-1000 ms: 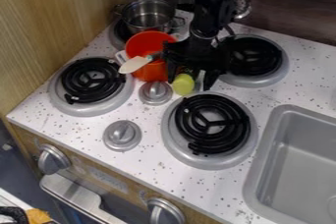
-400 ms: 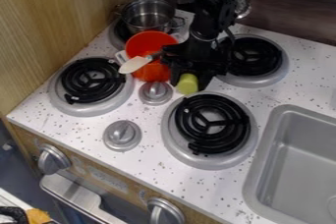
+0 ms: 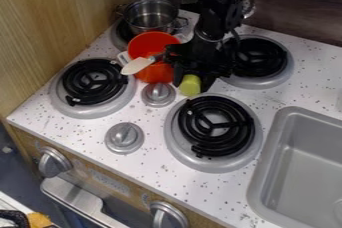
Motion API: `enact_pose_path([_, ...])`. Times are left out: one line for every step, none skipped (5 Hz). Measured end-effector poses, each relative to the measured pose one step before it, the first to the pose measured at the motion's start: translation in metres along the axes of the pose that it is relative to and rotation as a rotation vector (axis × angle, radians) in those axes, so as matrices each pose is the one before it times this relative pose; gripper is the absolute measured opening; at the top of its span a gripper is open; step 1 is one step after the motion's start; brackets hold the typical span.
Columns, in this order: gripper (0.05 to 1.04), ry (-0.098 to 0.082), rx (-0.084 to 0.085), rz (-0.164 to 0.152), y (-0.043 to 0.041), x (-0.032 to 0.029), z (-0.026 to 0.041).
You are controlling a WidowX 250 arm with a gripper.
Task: Put the yellow bottle in the orange pot
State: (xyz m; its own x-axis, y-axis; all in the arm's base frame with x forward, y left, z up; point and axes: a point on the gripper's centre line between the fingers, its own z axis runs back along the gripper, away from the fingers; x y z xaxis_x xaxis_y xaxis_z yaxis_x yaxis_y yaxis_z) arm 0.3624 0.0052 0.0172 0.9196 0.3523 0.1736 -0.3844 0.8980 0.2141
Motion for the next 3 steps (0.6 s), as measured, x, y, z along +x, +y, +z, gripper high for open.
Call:
enact_pose_path([0.631,0.0134,0.0032,-0.0278,-0.00615,-0.00206,0.0092])
enact_pose_path([0.631,-0.0052,-0.0057,-0.0134,-0.0087,-0.00429,0.00915])
enact_pose_path([0.631,-0.0375,-0.0057,0.0133,-0.00072,0.0034,0.01429])
